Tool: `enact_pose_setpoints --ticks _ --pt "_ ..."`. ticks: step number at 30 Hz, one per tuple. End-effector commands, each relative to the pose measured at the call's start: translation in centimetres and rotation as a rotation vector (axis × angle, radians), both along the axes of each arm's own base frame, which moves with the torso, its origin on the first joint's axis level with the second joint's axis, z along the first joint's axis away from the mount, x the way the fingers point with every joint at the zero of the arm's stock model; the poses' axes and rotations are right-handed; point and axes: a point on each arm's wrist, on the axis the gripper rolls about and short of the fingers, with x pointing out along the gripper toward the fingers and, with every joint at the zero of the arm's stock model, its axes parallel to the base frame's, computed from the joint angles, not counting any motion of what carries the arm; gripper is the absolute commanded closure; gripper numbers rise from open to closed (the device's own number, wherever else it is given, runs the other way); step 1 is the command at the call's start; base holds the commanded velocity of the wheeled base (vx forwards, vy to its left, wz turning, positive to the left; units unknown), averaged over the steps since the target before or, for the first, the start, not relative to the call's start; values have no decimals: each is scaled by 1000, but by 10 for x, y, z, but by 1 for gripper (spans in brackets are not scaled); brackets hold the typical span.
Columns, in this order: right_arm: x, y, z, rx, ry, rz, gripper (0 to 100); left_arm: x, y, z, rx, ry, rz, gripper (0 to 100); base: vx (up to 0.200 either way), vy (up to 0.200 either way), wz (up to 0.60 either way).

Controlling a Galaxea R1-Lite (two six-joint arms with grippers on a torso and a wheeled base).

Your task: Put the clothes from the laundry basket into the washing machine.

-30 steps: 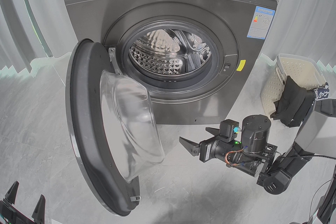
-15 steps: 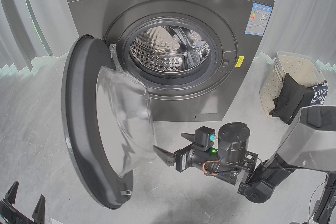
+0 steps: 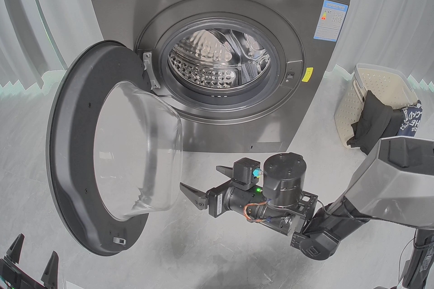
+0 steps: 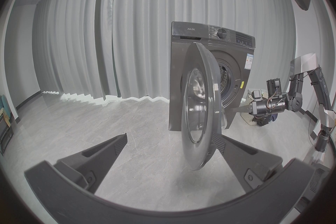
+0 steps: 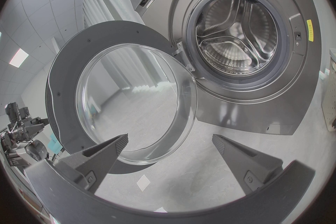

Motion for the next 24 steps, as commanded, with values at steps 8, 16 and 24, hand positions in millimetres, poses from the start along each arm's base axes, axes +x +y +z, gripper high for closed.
enact_pose_setpoints --ticks 8,16,24 --pt "21 32 -6 -17 17 31 0 0 0 -5 0 -2 0 0 0 0 0" --pt "16 58 -19 -3 7 78 0 0 0 -5 0 -2 0 0 0 0 0" --pt "27 60 0 38 -24 63 0 0 0 -5 1 -2 0 0 0 0 0"
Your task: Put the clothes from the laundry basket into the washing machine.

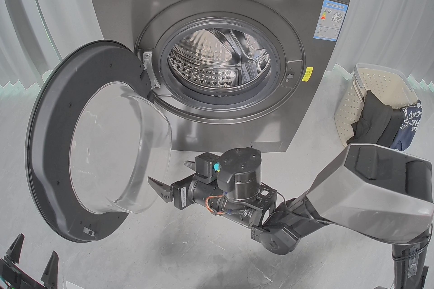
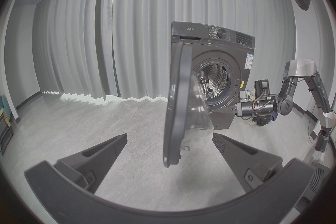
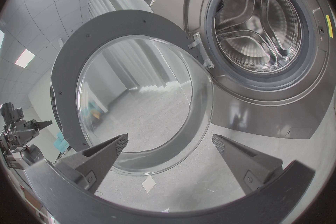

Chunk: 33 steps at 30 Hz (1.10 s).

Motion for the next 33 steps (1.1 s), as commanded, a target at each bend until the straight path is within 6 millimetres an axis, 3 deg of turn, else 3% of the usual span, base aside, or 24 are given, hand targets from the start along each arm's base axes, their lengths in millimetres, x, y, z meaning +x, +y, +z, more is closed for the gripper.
enact_pose_setpoints --ticks 1,6,16,26,33 --pt "6 3 3 2 -2 -7 0 0 0 -5 0 -2 0 0 0 0 0" --pt "12 10 3 -16 10 -7 0 0 0 -5 0 -2 -1 0 0 0 0" --pt "15 48 -10 -16 5 21 0 0 0 -5 0 -2 -3 0 0 0 0" --pt "37 31 -5 -28 7 -52 0 0 0 -5 0 -2 -1 0 0 0 0" --pt "38 43 -7 -55 6 -39 0 0 0 -5 0 -2 -3 0 0 0 0"
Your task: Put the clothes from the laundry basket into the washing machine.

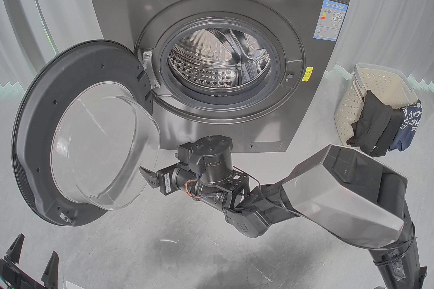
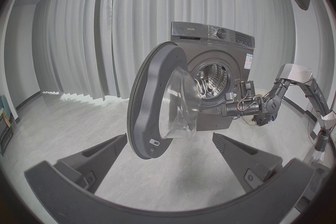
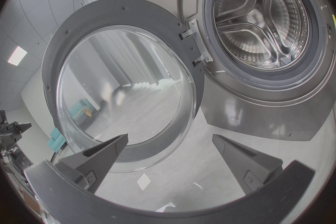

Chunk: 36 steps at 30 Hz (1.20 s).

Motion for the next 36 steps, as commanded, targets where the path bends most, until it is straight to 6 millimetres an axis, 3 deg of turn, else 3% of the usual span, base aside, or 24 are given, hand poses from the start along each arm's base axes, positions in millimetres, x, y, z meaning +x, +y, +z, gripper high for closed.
enact_pose_setpoints --ticks 1,9,15,18,22,24,25,26,33,35,36 --pt "2 10 -7 -18 -21 11 0 0 0 -5 -1 -2 1 0 0 0 0" --pt "8 42 -12 18 -67 12 0 0 0 -5 -1 -2 1 0 0 0 0" --pt "11 38 -8 21 -71 -9 0 0 0 -5 -1 -2 2 0 0 0 0" --pt "7 18 17 28 -75 -28 0 0 0 -5 -1 -2 1 0 0 0 0" --pt "1 -25 45 24 -74 -70 0 0 0 -5 -1 -2 1 0 0 0 0" --pt "-4 -47 52 19 -70 -88 0 0 0 -5 -1 -2 -1 0 0 0 0" --pt "-4 -47 52 19 -70 -88 0 0 0 -5 -1 -2 -1 0 0 0 0" --pt "-8 -64 50 7 -64 -106 0 0 0 -5 -1 -4 1 0 0 0 0" --pt "-50 -133 59 -10 -133 -148 0 0 0 -5 -2 -2 1 0 0 0 0" --pt "-56 -141 60 -7 -140 -154 0 0 0 -5 -2 -2 -1 0 0 0 0" --pt "-72 -170 65 2 -178 -185 0 0 0 -5 -2 -2 1 0 0 0 0"
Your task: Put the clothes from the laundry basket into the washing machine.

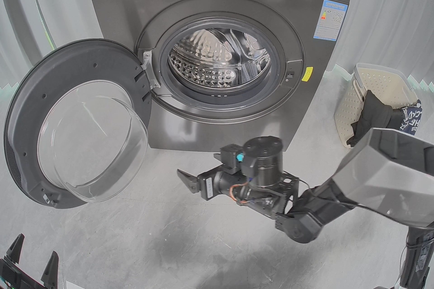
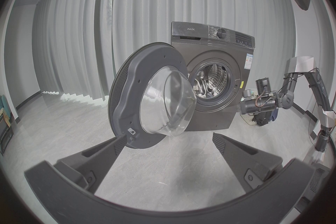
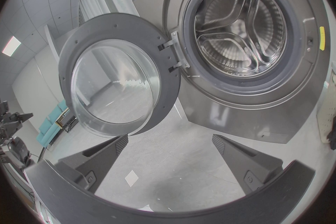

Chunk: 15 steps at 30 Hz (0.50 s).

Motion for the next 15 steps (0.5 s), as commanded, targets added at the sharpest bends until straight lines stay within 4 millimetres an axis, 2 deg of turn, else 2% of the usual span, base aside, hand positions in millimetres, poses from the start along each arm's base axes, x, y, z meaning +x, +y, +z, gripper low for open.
enact_pose_setpoints --ticks 1,5,6,7,9,11,12,15 --pt "-52 -100 55 70 -159 -90 0 0 0 -5 -1 -2 0 0 0 0 0" --pt "-93 -157 80 96 -219 -152 0 0 0 -5 -1 -2 -2 0 0 0 0" --pt "-93 -157 80 96 -219 -152 0 0 0 -5 -1 -2 -2 0 0 0 0" --pt "-104 -179 87 102 -234 -198 0 0 0 -5 -1 -2 0 0 0 0 0" --pt "-116 -201 89 95 -243 -247 0 0 0 -5 -1 -2 0 0 0 0 0" --pt "-116 -201 89 95 -243 -247 0 0 0 -5 -1 -2 0 0 0 0 0" --pt "-141 -237 83 65 -260 -344 0 0 0 -5 -1 -2 0 0 0 0 0" --pt "-162 -258 81 66 -289 -411 0 0 0 -5 -3 -2 0 0 0 0 0"
